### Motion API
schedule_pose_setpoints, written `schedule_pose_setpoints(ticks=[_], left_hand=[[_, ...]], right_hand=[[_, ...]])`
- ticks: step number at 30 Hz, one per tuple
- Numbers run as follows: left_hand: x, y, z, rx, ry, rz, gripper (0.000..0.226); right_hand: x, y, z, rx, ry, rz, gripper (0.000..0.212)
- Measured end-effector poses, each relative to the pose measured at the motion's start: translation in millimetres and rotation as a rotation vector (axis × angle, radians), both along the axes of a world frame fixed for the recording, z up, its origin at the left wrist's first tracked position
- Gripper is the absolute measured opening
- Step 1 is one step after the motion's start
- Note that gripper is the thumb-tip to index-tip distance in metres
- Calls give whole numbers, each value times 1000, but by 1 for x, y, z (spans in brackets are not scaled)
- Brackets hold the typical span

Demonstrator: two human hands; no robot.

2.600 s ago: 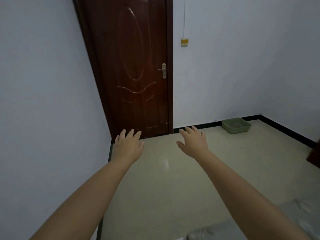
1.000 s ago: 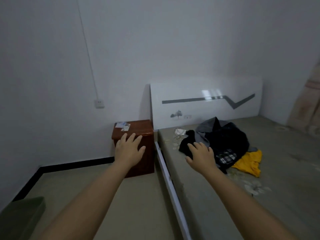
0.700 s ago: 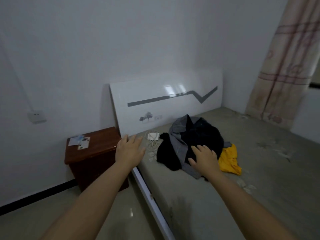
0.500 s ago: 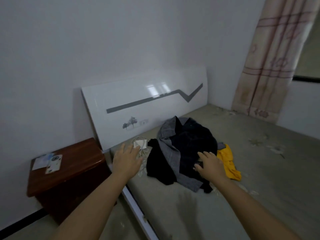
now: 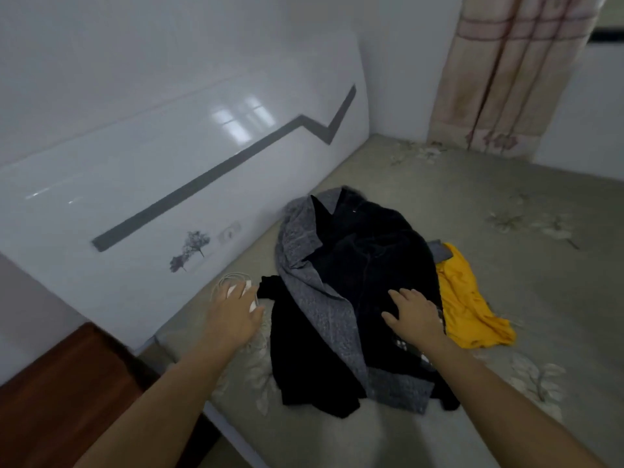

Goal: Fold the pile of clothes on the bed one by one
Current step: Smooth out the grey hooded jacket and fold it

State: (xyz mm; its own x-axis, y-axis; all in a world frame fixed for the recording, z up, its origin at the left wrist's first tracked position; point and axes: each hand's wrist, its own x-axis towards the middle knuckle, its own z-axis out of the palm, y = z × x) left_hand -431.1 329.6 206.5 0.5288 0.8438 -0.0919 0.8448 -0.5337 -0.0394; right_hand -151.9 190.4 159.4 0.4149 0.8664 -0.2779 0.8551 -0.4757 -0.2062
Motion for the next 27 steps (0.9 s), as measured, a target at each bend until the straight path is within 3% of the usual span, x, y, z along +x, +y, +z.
schedule_pose_setpoints(ticks=[3, 7, 12, 15, 19, 22, 25, 27], left_hand=[[25, 54, -27, -13, -43, -142, 62], [71, 153, -77, -57, -16, -302, 51], [132, 265, -159, -150, -81, -335, 57], [160, 308, -203, -91, -57, -349, 58], [189, 338, -243, -202, -97, -272, 68], [199, 350, -260, -284, -276, -198, 80], [203, 361, -264, -303, -483, -162, 79], [205, 369, -263, -348, -551, -186, 67]], right_hand=[[4, 26, -30, -64, 34, -99, 59], [-1, 56, -80, -154, 44, -289, 61], [-1, 124, -130, -202, 102, -458, 64], [7, 166, -159, -119, 50, -545, 65], [42, 213, -188, 2, -6, -651, 74], [67, 245, -206, 16, 40, -650, 80], [77, 268, -216, 120, 124, -729, 58], [73, 276, -218, 261, 51, -754, 36]])
